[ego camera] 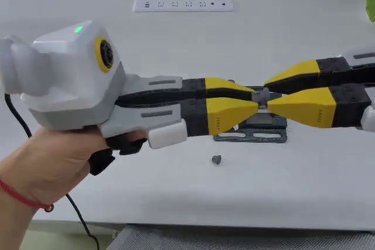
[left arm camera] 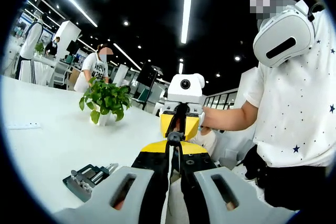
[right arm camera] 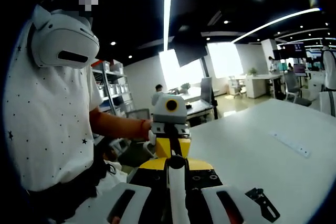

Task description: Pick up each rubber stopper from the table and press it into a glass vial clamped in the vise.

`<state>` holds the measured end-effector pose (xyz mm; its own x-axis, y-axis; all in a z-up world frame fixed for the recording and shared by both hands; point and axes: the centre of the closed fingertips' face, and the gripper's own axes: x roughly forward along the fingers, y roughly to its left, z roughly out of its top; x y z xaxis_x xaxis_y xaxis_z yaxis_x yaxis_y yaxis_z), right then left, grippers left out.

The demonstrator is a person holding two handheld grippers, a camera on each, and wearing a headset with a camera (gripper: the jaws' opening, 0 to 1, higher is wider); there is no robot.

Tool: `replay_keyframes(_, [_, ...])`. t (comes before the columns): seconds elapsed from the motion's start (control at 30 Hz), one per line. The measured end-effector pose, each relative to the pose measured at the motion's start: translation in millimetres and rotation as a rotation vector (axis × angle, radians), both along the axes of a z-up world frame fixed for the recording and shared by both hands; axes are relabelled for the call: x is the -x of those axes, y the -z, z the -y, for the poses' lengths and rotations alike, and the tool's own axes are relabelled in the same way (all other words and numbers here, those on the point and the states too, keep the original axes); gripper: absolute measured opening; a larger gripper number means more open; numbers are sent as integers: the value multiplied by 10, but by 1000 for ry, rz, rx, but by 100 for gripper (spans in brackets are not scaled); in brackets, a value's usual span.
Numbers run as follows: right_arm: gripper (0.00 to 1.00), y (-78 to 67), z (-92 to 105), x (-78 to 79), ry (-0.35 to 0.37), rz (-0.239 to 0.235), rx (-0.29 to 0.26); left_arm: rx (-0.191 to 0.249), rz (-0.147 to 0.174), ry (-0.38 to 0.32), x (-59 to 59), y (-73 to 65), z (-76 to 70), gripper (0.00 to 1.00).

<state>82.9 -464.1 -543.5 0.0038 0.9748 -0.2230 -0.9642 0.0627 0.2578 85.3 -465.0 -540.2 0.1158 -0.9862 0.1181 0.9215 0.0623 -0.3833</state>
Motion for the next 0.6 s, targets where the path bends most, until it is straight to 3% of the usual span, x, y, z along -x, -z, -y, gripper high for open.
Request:
replay_keyframes(0.13, [8, 6, 0, 13, -6, 2, 4, 22, -13, 2, 5, -35, -11, 3])
replay_keyframes(0.6, [7, -13, -10, 28, -9, -10, -4, 17, -18, 15, 29, -17, -9, 3])
